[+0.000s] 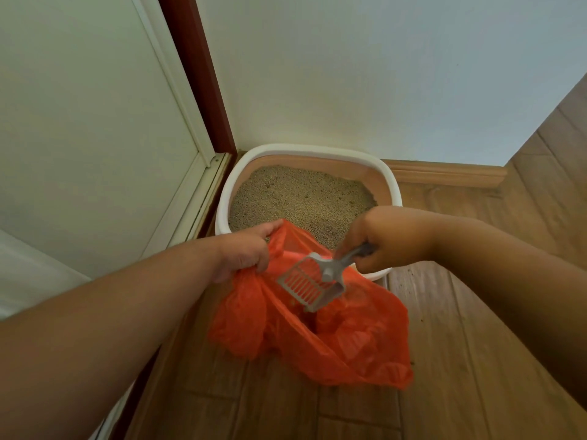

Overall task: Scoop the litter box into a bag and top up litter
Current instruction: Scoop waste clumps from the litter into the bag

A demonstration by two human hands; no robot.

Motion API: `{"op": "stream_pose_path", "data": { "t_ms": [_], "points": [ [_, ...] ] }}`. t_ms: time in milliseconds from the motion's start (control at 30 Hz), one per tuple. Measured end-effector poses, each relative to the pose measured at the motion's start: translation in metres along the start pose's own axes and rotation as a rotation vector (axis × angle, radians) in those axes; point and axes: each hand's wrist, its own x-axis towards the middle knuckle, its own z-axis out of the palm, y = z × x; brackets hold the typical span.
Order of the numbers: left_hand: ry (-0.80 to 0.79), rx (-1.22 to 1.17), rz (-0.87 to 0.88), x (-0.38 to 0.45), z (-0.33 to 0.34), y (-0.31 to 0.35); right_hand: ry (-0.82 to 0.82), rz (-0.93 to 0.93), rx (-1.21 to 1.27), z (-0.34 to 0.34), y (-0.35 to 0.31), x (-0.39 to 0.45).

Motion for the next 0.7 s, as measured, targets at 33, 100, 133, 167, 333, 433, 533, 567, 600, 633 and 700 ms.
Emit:
{"op": "stream_pose_path", "data": {
  "t_ms": [33, 100, 133, 167, 333, 433, 533, 567, 600, 633, 700],
  "points": [
    [-0.002, -0.002, -0.004, -0.001, 0.000, 0.000, -0.010, -0.010, -0.036, 0.000, -0.001, 0.002],
    [0.006, 0.010, -0.006, -0.002, 0.000, -0.001, 0.017, 0.005, -0.016, -0.001, -0.002, 0.002],
    [0.023, 0.021, -0.007, -0.001, -0.001, -0.001, 0.047, 0.032, 0.025, -0.003, -0.001, 0.001],
    [0.041, 0.029, -0.008, 0.000, -0.001, -0.002, 0.082, 0.082, 0.089, -0.005, 0.001, -0.001],
    [0.137, 0.053, -0.010, 0.008, -0.007, -0.007, 0.325, 0.403, 0.601, -0.008, 0.029, -0.008],
    [0.185, 0.101, -0.005, 0.008, -0.008, -0.009, 0.442, 0.525, 0.820, 0.001, 0.040, -0.012],
    [0.196, 0.177, 0.011, 0.011, -0.008, -0.010, 0.538, 0.703, 0.676, 0.011, 0.050, -0.006],
    [0.200, 0.198, 0.021, 0.012, -0.008, -0.011, 0.544, 0.754, 0.611, 0.013, 0.052, -0.003],
    [0.208, 0.225, 0.031, 0.014, -0.008, -0.011, 0.535, 0.793, 0.550, 0.014, 0.055, -0.001],
    [0.221, 0.266, 0.041, 0.016, -0.008, -0.012, 0.513, 0.820, 0.487, 0.016, 0.058, 0.001],
    [0.234, 0.355, 0.063, 0.020, -0.008, -0.013, 0.446, 0.853, 0.355, 0.019, 0.061, 0.004]
  ]
}}
